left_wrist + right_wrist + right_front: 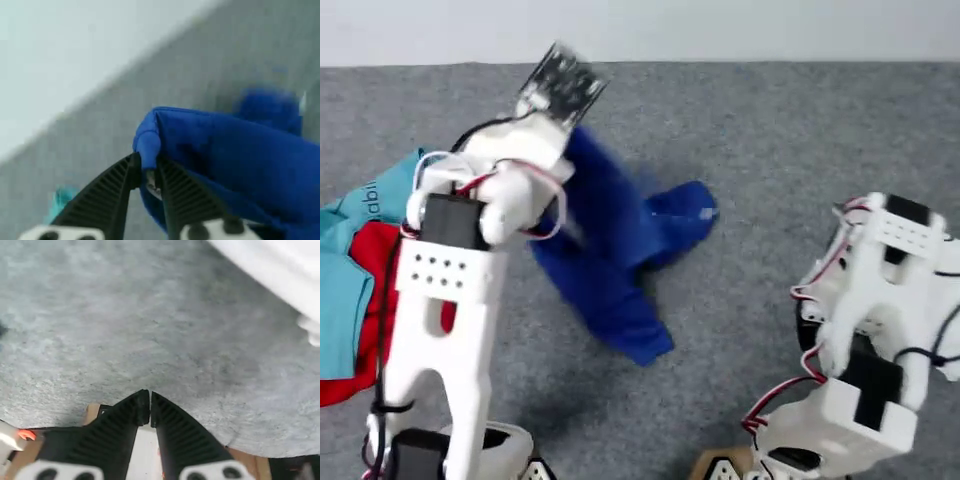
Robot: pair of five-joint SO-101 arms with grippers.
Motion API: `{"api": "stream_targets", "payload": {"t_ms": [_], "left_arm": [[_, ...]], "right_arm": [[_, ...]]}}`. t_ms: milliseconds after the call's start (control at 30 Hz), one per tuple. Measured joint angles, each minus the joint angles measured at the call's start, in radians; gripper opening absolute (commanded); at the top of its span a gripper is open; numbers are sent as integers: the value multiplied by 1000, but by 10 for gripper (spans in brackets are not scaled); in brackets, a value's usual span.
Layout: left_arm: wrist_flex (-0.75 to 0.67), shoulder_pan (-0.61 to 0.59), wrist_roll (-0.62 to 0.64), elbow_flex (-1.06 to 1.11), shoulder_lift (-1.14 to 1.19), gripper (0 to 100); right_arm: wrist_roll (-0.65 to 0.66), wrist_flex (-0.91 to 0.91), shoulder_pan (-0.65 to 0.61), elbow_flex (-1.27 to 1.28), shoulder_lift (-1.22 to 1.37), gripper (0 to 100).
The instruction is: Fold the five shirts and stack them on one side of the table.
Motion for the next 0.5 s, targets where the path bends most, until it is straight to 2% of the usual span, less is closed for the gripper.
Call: {"api": "stream_targets", "payload": {"t_ms": [133,333,500], "left_arm": [[-11,-180,-109,203,0,35],[-78,-446,-226,350,0,205],[-84,-528,-238,350,0,213]], "right_arm": [[0,0,-101,0,0,9],[0,0,-226,0,0,9],[0,0,-276,-46,0,9]]}}
